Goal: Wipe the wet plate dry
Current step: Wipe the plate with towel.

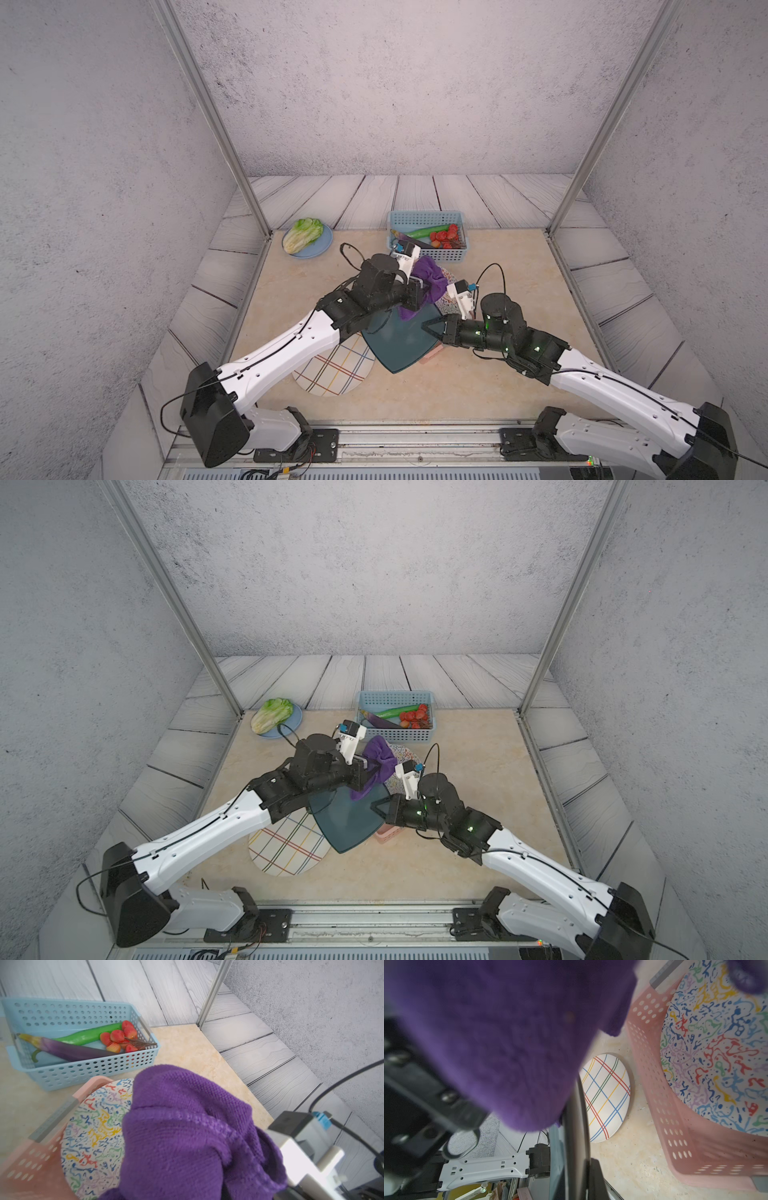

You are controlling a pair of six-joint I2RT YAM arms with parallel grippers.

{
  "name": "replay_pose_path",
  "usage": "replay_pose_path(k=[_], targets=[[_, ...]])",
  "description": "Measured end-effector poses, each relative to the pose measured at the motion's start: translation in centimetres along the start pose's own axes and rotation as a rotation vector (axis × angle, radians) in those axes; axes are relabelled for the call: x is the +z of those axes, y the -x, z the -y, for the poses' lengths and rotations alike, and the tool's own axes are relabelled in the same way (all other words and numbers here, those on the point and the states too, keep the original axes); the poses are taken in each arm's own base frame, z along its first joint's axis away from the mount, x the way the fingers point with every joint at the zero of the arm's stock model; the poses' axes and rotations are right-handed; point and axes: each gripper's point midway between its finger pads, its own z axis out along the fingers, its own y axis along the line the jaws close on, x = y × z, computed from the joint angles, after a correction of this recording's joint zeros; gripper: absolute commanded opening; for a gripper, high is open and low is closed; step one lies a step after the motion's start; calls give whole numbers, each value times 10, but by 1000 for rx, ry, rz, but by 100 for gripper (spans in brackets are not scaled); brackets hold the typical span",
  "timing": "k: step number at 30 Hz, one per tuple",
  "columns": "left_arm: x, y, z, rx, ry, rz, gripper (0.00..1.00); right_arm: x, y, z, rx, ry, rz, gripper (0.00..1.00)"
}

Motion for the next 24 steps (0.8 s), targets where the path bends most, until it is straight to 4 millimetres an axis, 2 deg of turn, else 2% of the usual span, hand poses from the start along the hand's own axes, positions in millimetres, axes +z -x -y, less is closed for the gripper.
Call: replay_pose_path(k=[2,3,8,10,12,15,18,21,24], targets=[[-13,-4,-14,-13,18,10,0,-5,3,-1,-1,9,20,0],[-15,-8,-13,-2,25,4,0,-8,5,-2,-2,10,30,0],[2,-34,27,102,-41,-70,0,-15,1,6,6,-26,20,0],[3,-38,24,97,-27,-81,0,-14,-2,11,13,-44,6,0],[-4,-34,18,53,-36,-76,0,-14,-1,9,5,-36,11,0],[-31,-13,-6,-82,-49,-6,0,-20,11,-3,-23,7,65,0],[-71,22,-30,-251,-80,146,0,-41,36,-17,-34,63,166,0],[-108,58,-38,-427,-180,305,0,-70,70,-37,-31,152,314,0],[-127,89,-42,-601,-326,423,0,-94,99,-60,-29,265,436,0]])
